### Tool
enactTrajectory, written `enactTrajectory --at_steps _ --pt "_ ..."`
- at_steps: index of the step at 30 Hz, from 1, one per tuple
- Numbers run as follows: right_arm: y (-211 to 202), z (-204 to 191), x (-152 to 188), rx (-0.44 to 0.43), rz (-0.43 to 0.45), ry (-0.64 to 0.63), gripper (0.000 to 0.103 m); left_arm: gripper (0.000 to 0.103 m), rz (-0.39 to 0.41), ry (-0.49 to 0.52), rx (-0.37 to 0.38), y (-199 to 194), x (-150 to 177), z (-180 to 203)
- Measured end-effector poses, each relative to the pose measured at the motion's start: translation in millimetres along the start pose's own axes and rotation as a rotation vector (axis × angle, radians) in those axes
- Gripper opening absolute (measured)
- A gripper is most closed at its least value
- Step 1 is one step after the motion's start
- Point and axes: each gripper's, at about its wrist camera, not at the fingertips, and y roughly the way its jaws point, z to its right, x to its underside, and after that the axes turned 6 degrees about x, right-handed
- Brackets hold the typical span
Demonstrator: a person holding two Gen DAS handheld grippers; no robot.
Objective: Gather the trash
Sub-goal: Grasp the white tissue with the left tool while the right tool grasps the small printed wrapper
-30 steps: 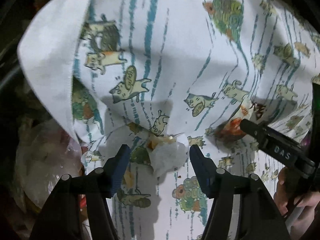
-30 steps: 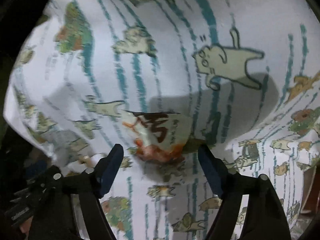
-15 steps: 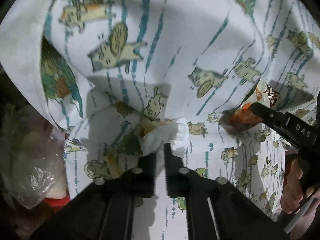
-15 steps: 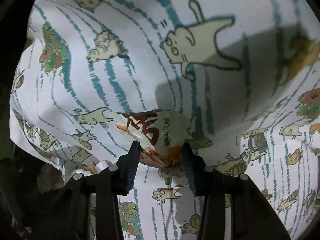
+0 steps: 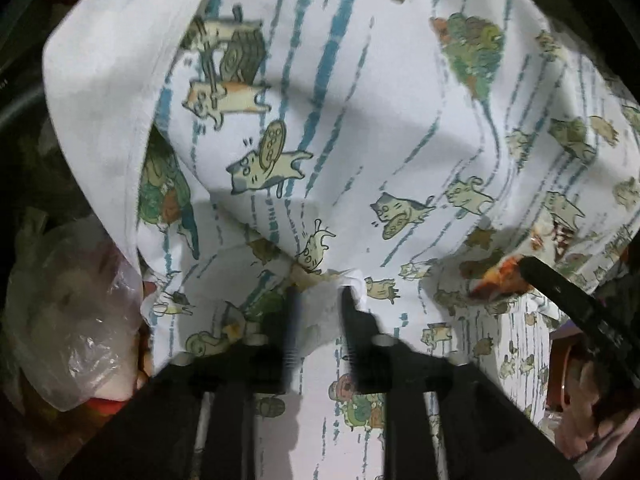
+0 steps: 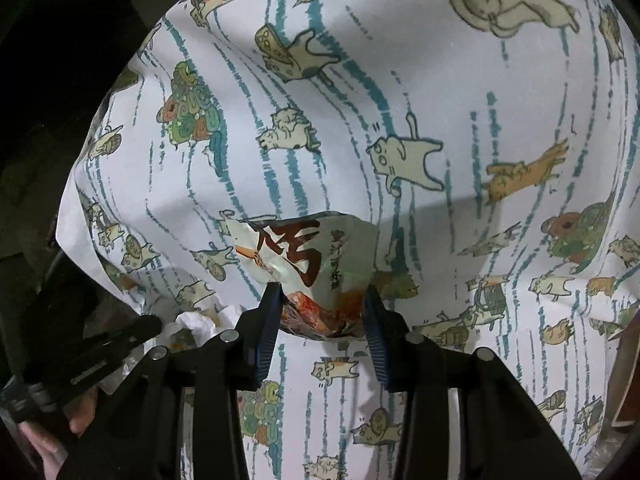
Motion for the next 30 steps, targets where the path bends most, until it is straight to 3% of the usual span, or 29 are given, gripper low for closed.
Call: enactTrajectory --at_steps 3,10,14,16,17,18,24,30 --pt "4 1 -3 0.001 -0.010 0.001 0.039 0.051 -0.003 0.001 -0.017 9 -2 2" --pt "5 14 -19 0.010 -0.014 0.003 0.039 0.052 -0.022 0.037 -0.124 34 -6 8" --pt "10 23 -20 0.012 -0.041 0.024 0.039 0.052 -0.049 0.023 -0.088 42 -7 7" --pt "13 22 -19 0.027 -0.043 0.011 0.039 0.041 -0.048 0.035 -0.090 44 -6 8" --pt "13 22 -18 0.031 -0.041 0.005 0.039 0.016 -0.056 0.049 -0.083 45 -6 10" --pt "12 22 -18 0.034 -0.037 -0.001 0.039 0.007 -0.071 0.062 -0.072 46 -6 11" --pt "-2 17 -21 0.072 0.023 -0.049 0.039 0.005 0.002 0.072 -0.042 22 -11 15" --pt "-13 11 -20 0.061 0.044 -0.070 0.039 0.005 0.092 0.091 0.037 -23 -10 26"
